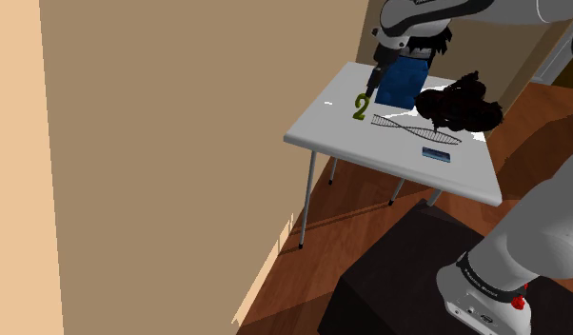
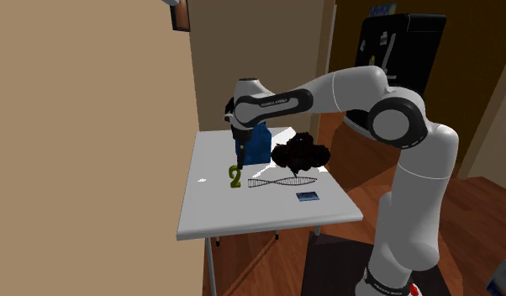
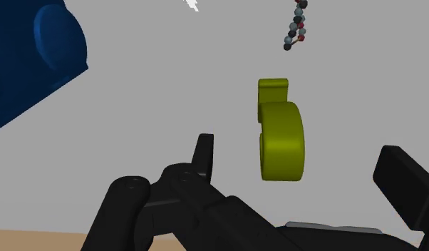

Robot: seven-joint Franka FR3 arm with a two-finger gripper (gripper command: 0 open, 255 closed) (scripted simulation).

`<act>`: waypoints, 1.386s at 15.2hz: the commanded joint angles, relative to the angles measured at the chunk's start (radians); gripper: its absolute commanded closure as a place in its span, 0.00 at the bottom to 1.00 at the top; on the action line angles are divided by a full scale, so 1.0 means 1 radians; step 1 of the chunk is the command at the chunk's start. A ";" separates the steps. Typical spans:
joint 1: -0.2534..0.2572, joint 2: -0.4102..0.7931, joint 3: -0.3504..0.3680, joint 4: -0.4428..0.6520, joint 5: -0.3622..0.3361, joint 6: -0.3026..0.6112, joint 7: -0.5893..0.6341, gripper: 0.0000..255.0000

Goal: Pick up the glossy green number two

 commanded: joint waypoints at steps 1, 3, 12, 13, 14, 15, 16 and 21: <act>-0.001 0.011 -0.001 -0.015 0.006 0.026 -0.006 0.00; -0.001 0.017 -0.001 -0.036 0.009 0.051 -0.010 0.00; -0.002 0.024 -0.001 -0.048 0.013 0.071 -0.013 1.00; -0.002 0.024 -0.001 -0.048 0.013 0.071 -0.013 1.00; -0.002 0.024 -0.001 -0.049 0.012 0.071 -0.013 1.00; -0.002 0.024 -0.001 -0.049 0.012 0.071 -0.013 1.00; -0.002 0.022 -0.001 -0.051 0.012 0.072 -0.012 1.00; -0.001 0.008 -0.001 0.000 0.004 0.007 -0.004 1.00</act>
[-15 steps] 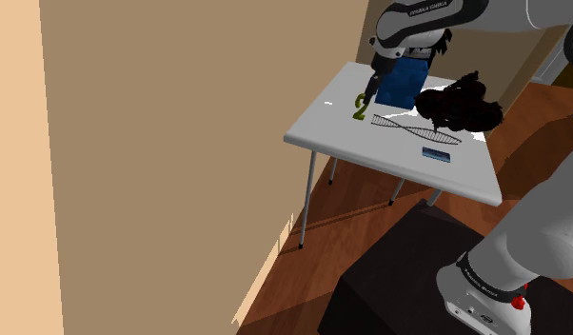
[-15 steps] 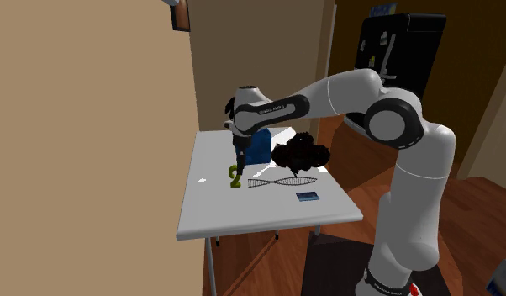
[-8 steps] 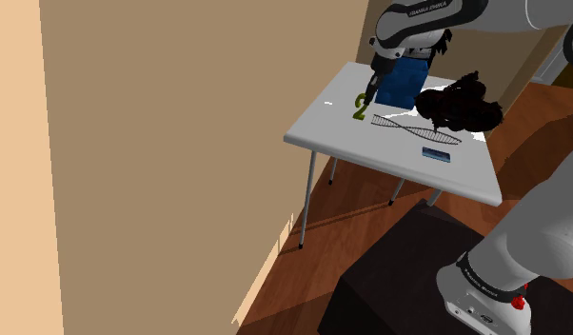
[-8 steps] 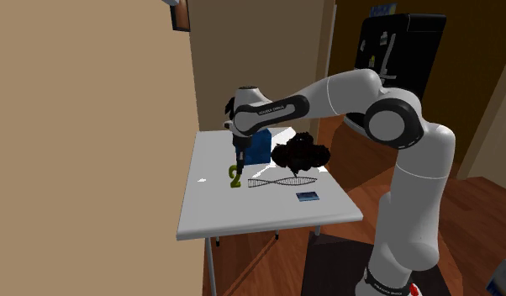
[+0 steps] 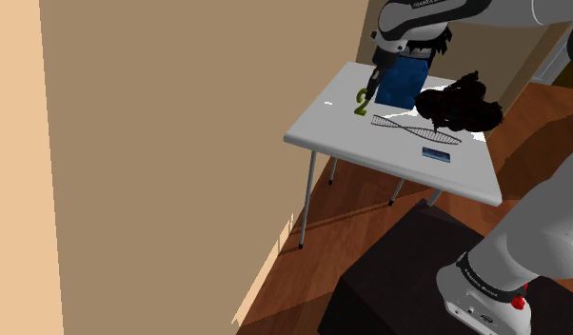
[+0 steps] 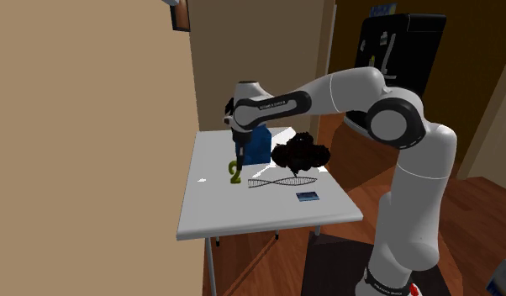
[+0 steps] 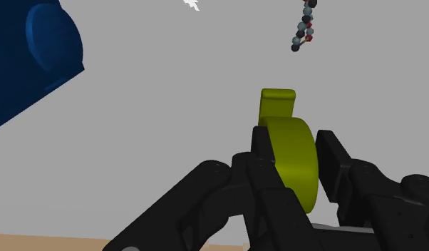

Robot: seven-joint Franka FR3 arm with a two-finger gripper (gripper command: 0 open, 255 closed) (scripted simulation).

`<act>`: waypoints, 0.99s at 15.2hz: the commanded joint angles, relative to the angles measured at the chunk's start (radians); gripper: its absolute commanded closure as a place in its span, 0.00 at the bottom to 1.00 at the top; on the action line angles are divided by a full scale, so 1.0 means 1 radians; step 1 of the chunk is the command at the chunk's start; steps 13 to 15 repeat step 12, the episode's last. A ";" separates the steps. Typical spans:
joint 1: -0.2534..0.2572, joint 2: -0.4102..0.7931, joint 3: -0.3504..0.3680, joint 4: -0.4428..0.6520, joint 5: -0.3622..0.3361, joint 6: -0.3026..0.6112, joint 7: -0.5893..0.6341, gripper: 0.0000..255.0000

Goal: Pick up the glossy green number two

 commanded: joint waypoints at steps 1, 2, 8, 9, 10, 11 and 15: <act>0.000 -0.006 0.000 0.021 -0.003 -0.027 0.003 1.00; 0.000 -0.008 0.000 0.033 -0.004 -0.040 0.004 1.00; 0.000 -0.015 -0.001 0.106 -0.009 -0.120 0.010 1.00; 0.000 -0.015 -0.001 0.119 -0.009 -0.133 0.011 1.00; 0.000 -0.015 -0.001 0.132 -0.010 -0.146 0.012 1.00; 0.000 -0.015 -0.001 0.134 -0.010 -0.148 0.012 1.00; 0.000 -0.015 -0.001 0.134 -0.010 -0.148 0.012 1.00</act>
